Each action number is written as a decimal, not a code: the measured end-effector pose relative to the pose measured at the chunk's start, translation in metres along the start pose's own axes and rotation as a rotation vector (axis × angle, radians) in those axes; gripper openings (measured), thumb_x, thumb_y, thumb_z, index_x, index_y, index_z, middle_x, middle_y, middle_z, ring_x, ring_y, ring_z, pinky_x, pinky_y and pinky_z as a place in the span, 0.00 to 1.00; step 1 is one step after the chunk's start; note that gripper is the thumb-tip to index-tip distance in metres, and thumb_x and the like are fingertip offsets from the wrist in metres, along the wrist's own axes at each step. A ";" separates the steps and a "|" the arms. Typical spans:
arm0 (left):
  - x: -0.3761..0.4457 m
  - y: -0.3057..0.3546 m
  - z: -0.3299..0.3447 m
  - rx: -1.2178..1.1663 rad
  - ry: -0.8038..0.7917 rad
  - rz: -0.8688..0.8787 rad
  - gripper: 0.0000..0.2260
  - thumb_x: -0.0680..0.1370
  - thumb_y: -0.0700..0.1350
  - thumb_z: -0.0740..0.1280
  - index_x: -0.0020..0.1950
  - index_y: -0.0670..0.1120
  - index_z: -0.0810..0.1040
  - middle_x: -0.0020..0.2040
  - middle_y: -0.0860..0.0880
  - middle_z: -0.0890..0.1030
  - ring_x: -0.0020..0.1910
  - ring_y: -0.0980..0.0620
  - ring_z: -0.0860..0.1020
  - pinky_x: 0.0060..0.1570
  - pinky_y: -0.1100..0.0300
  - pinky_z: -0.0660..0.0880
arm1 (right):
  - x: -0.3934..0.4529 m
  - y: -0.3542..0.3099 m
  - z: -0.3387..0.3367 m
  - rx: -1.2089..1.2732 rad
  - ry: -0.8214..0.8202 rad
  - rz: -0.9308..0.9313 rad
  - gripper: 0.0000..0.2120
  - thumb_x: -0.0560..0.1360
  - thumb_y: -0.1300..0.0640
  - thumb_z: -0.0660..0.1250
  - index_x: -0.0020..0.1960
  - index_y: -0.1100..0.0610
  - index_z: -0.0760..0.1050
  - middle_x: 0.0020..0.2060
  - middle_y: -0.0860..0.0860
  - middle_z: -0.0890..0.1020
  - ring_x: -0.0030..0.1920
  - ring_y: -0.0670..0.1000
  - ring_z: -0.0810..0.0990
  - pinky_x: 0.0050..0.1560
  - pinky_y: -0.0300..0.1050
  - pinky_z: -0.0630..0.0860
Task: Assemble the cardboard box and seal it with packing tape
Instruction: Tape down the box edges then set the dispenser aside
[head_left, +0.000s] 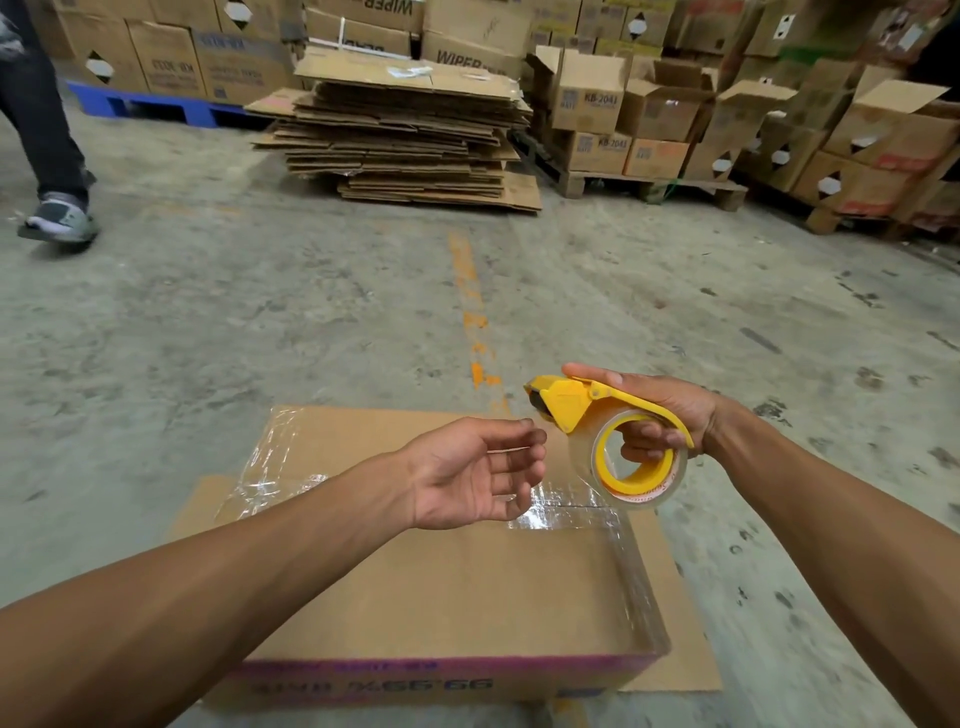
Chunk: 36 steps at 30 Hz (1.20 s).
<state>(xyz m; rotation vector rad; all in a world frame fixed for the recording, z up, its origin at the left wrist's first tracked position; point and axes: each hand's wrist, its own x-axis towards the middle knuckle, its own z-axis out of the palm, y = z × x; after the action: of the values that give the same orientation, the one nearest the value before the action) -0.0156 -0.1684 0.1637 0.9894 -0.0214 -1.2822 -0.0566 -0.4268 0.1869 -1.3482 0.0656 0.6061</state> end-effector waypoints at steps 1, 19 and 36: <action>0.000 0.001 -0.001 -0.002 -0.004 -0.004 0.04 0.76 0.44 0.69 0.46 0.43 0.81 0.41 0.48 0.80 0.38 0.52 0.79 0.37 0.59 0.75 | 0.000 -0.001 0.000 -0.007 0.005 0.000 0.30 0.63 0.42 0.79 0.64 0.42 0.78 0.17 0.51 0.69 0.14 0.45 0.67 0.21 0.36 0.68; 0.011 -0.004 -0.002 0.085 0.067 -0.087 0.03 0.78 0.39 0.67 0.45 0.44 0.78 0.41 0.47 0.83 0.38 0.51 0.83 0.41 0.56 0.78 | -0.008 -0.001 0.001 -0.149 0.025 0.075 0.29 0.64 0.39 0.77 0.64 0.40 0.78 0.18 0.51 0.69 0.15 0.46 0.66 0.22 0.37 0.65; 0.004 0.018 -0.076 0.311 0.187 -0.266 0.05 0.79 0.38 0.64 0.45 0.43 0.78 0.33 0.50 0.79 0.27 0.56 0.74 0.37 0.59 0.76 | -0.037 0.015 0.008 -0.270 0.117 0.254 0.36 0.59 0.39 0.80 0.66 0.41 0.77 0.34 0.60 0.71 0.22 0.48 0.68 0.21 0.38 0.69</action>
<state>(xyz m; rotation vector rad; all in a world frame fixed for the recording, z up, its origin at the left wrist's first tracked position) 0.0393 -0.1274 0.1267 1.4138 0.0583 -1.4509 -0.0973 -0.4322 0.1895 -1.6521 0.2608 0.7685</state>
